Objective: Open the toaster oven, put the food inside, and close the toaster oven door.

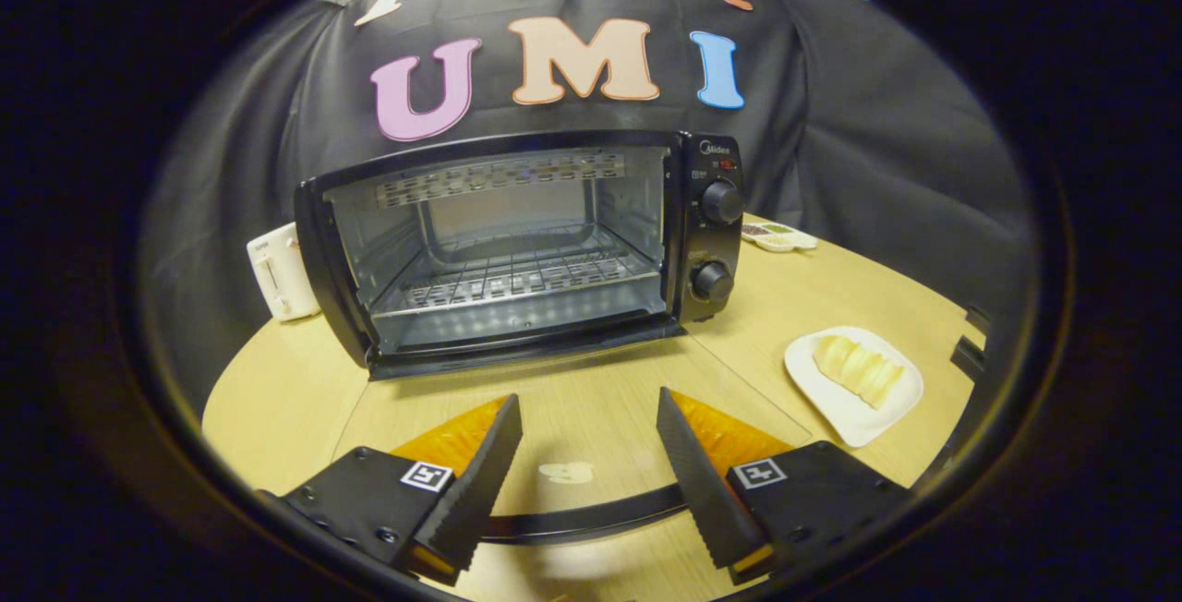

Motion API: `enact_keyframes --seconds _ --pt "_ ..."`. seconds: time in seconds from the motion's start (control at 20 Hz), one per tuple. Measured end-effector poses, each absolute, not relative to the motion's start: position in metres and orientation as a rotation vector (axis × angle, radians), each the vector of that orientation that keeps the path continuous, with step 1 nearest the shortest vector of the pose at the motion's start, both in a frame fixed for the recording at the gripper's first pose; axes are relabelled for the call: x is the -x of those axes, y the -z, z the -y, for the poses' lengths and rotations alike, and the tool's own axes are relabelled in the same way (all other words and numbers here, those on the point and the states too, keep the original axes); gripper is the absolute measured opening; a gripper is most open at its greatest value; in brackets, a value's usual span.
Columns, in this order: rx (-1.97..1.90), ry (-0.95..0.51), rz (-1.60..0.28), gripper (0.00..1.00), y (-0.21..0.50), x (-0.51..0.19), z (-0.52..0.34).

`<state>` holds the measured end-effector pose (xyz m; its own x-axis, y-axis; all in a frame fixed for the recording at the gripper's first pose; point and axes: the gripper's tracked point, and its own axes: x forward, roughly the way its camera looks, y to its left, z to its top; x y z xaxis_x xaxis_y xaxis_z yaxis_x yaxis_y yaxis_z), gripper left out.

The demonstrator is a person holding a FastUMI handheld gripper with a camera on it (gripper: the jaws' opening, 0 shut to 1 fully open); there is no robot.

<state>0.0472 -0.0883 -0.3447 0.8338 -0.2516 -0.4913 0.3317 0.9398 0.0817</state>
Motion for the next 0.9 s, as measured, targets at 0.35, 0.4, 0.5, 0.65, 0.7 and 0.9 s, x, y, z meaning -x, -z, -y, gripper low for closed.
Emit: enact_keyframes --seconds 0.35,0.4,0.5,0.65,0.7,0.9 --pt "-0.182 0.351 -0.534 0.94 0.338 -0.044 0.093" --pt "-0.182 0.37 -0.538 0.94 0.333 -0.042 0.099" --pt "-0.187 0.404 -0.527 0.94 0.323 -0.037 0.111" --pt "-0.21 0.447 -0.497 0.94 0.306 -0.027 0.134" --pt "-0.21 0.465 -0.496 0.94 0.302 -0.022 0.145" --pt "-0.169 0.534 -0.511 0.94 0.295 -0.001 0.192"
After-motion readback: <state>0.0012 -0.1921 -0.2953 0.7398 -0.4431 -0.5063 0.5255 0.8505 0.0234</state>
